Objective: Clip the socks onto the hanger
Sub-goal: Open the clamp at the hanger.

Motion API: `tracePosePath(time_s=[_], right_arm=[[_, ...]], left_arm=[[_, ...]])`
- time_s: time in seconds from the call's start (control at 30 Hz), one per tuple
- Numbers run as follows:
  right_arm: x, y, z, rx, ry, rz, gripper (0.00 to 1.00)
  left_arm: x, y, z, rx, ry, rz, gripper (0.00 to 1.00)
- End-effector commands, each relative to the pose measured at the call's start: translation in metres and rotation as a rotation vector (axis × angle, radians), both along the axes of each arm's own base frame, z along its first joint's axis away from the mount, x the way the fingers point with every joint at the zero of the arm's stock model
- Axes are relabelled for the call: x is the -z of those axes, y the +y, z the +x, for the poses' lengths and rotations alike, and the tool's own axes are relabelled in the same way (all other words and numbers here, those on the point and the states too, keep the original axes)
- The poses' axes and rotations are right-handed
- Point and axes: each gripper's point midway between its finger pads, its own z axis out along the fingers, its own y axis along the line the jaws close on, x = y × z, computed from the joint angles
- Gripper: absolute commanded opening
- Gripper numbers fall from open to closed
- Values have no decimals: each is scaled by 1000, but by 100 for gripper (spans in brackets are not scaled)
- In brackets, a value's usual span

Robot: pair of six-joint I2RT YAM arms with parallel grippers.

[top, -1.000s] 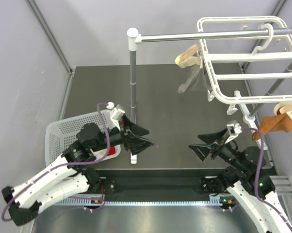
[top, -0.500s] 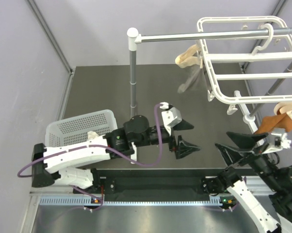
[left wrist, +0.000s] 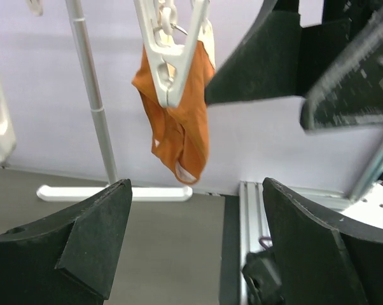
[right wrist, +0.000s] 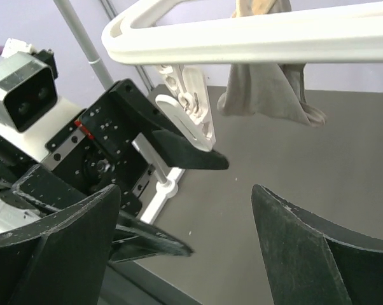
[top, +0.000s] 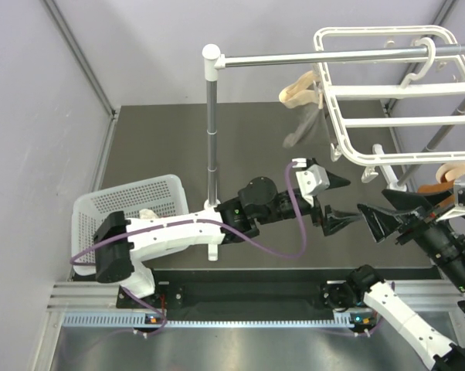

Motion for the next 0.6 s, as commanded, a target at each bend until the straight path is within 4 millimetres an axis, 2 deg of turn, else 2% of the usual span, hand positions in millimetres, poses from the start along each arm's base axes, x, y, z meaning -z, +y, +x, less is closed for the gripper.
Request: tracePosePath(time_s=[0.0,0.13,0.17,0.2,0.33,0.43,0.57], right_arm=[[-1,-1,-8,-18,-2,-31,83],[-7,0,-9,-26,-8,-16,82],[-10,0,-10,-29,-14,-5,81],[-13,0,-11,-32,-20,2,81],[-20,2,-10,-39,-19,25,77],[-24,3,-8,-36,-23,45,76],[-30,5,-6,-39,-38,63,75]], left_arm=[[-58,0,11,-42,-102,-193,87],[-69,-7,16,-28,-96,-247,80],[-65,-11,18,-27,-94,-243,79],[-73,-11,19,-29,-100,-263,78],[-82,-11,22,-31,-81,-319,74],[-89,-11,21,-14,-73,-349,70],[-93,-15,9,57,-77,-367,66]])
